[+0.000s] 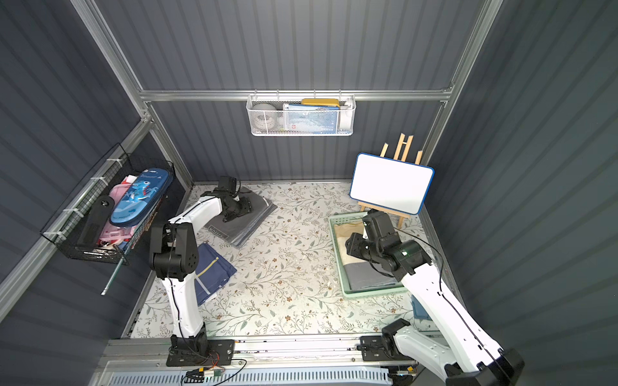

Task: Put the folded pillowcase in the basket
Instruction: Move the pillowcase to the center of the board.

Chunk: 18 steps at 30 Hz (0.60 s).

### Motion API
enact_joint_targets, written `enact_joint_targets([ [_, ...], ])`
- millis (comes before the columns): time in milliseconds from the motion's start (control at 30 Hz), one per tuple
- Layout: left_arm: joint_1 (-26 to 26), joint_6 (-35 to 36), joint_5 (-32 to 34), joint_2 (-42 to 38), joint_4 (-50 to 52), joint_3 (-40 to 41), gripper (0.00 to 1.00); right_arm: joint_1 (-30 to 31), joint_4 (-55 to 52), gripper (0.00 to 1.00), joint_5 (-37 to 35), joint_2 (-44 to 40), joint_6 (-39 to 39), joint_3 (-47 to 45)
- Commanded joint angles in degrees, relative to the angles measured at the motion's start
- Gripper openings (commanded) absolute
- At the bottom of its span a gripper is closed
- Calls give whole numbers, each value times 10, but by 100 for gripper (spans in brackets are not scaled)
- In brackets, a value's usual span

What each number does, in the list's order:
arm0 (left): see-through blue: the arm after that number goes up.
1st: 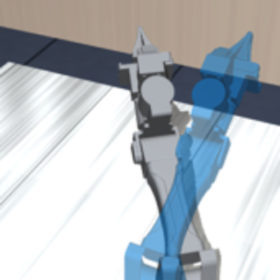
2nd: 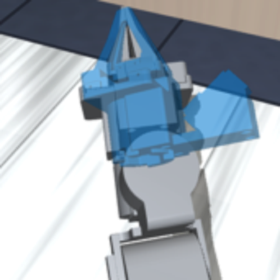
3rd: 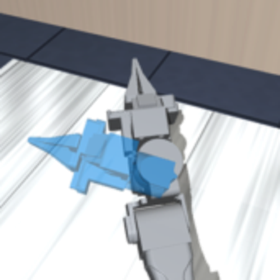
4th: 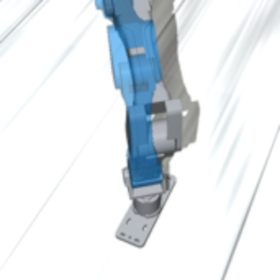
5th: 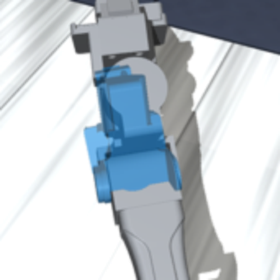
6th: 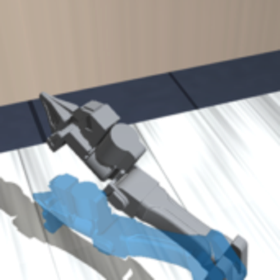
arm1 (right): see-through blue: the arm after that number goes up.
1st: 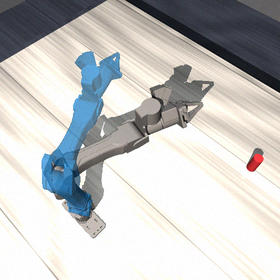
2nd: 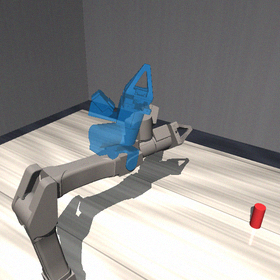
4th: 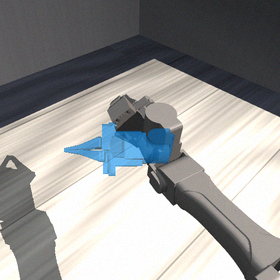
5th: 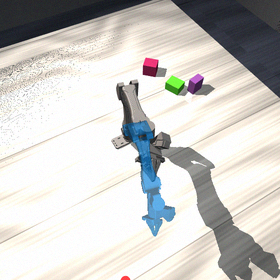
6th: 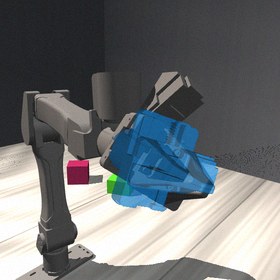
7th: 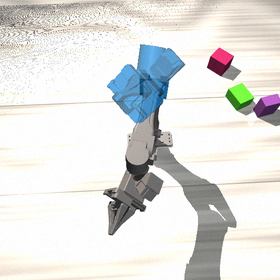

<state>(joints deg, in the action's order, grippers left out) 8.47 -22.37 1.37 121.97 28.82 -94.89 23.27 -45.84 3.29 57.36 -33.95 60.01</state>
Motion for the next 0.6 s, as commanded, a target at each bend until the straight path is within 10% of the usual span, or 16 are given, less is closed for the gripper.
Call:
enact_joint_targets([
  [0, -5, 0, 4, 35, 48, 4, 76, 3, 20, 45, 19, -16, -6, -17],
  [267, 7, 1, -45, 36, 46, 70, 73, 3, 71, 45, 5, -64, -22, -67],
  [567, 149, -88, -182, 27, -27, 127, 71, 2, 53, 46, -8, -68, -4, -59],
])
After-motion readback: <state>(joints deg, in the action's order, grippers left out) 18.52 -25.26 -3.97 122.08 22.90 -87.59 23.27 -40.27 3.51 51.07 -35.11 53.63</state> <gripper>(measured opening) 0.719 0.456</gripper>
